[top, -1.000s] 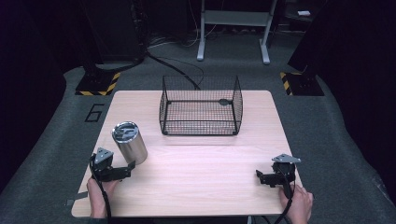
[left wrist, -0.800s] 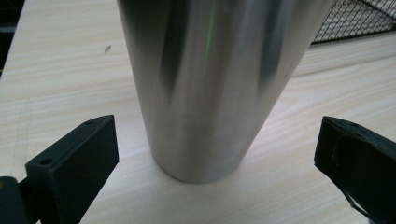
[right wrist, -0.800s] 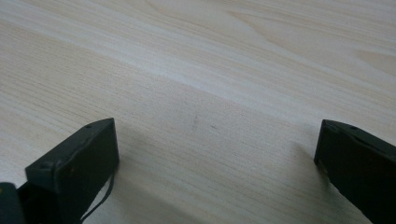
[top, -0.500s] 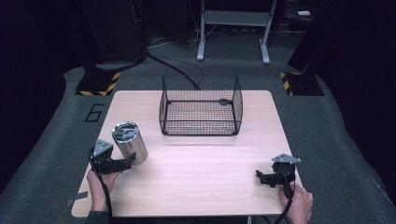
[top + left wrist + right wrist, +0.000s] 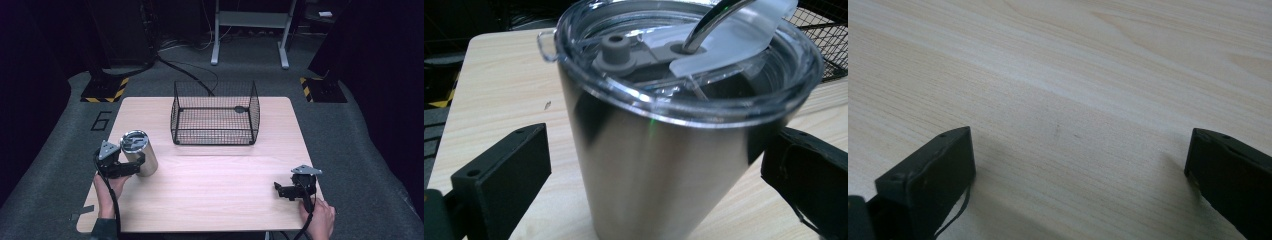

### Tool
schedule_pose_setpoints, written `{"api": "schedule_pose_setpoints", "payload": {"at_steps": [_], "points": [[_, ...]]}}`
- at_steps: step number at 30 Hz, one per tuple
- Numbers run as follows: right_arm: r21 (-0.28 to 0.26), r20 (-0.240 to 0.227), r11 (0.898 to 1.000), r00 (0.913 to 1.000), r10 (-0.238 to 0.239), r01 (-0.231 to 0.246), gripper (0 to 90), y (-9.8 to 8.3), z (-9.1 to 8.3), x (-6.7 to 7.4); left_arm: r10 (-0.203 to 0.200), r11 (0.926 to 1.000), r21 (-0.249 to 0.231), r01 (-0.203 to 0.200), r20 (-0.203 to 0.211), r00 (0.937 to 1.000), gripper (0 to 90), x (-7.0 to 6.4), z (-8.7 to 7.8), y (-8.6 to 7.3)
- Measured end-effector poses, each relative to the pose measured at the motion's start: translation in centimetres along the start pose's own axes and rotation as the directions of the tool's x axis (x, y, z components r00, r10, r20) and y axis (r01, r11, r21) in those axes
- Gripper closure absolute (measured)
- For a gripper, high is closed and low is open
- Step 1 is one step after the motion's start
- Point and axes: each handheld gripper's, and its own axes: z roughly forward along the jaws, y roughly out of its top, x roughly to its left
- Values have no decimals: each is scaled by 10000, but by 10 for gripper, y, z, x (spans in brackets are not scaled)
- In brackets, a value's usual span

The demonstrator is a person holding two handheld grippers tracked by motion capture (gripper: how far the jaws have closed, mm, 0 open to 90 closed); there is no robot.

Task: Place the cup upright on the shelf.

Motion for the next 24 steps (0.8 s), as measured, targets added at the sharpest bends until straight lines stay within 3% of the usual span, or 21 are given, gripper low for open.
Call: {"api": "schedule_pose_setpoints", "payload": {"at_steps": [13,24], "points": [[26,-7,10000,10000,81,-81,0,0,0,1,24,9989,-466,-18,141,9999,0,-2,6,13],[39,-13,9999,9999,112,-112,0,0,0,1,117,9981,-608,-121,-64,9999,0,-5,17,19]]}}
